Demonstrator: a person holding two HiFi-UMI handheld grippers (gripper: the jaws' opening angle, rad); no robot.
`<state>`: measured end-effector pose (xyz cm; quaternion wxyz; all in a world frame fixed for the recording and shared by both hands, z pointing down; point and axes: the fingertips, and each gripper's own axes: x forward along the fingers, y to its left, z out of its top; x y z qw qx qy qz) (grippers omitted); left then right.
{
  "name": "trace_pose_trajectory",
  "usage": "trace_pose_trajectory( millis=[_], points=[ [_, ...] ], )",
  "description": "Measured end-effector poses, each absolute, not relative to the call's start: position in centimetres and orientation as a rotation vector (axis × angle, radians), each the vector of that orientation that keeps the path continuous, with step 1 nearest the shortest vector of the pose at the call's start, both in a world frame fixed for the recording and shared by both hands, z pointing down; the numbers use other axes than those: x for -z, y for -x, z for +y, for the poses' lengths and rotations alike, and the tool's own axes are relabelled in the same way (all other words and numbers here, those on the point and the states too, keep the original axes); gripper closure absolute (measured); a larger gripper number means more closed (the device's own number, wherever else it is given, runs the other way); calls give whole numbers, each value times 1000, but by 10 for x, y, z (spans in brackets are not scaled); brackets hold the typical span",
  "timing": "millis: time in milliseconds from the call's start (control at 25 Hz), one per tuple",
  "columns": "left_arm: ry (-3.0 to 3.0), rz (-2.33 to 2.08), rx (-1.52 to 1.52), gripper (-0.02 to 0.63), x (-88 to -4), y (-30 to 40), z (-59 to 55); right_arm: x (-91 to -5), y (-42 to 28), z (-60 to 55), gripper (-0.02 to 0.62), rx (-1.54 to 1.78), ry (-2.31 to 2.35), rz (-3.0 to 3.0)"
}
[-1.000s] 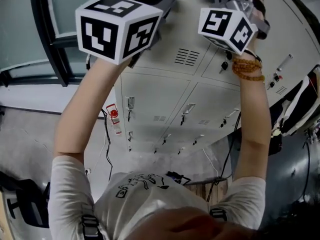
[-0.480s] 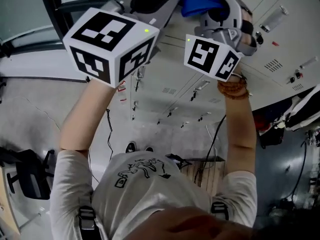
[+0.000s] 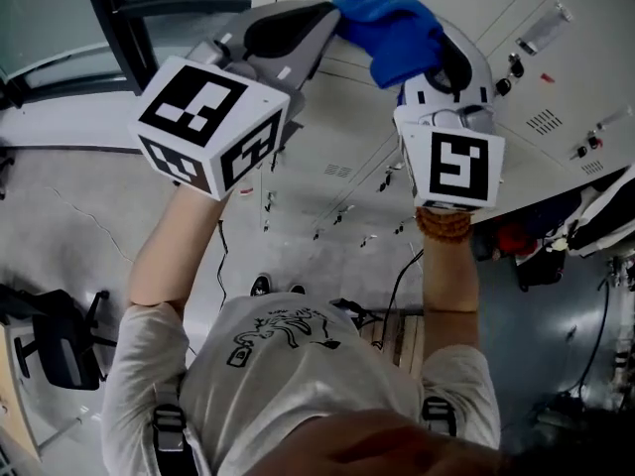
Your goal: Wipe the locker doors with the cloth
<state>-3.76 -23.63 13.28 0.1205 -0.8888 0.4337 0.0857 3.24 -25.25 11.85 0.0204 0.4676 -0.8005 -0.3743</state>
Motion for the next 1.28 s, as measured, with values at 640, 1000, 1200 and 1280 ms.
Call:
trace_pose_trajectory(
  millis=[640, 1000, 1200, 1280],
  points=[
    [2756, 1309, -200, 604, -284, -7, -196, -267, -78, -175, 566, 258, -1405, -2968],
    [2766, 1381, -200, 604, -290, 9, -202, -267, -70, -179, 566, 244, -1380, -2981],
    [2742, 1404, -183, 604, -290, 12, -207, -268, -72, -184, 566, 238, -1373, -2983],
    [2739, 1401, -181, 604, -289, 11, -209, -268, -73, -187, 566, 240, -1375, -2983]
  ],
)
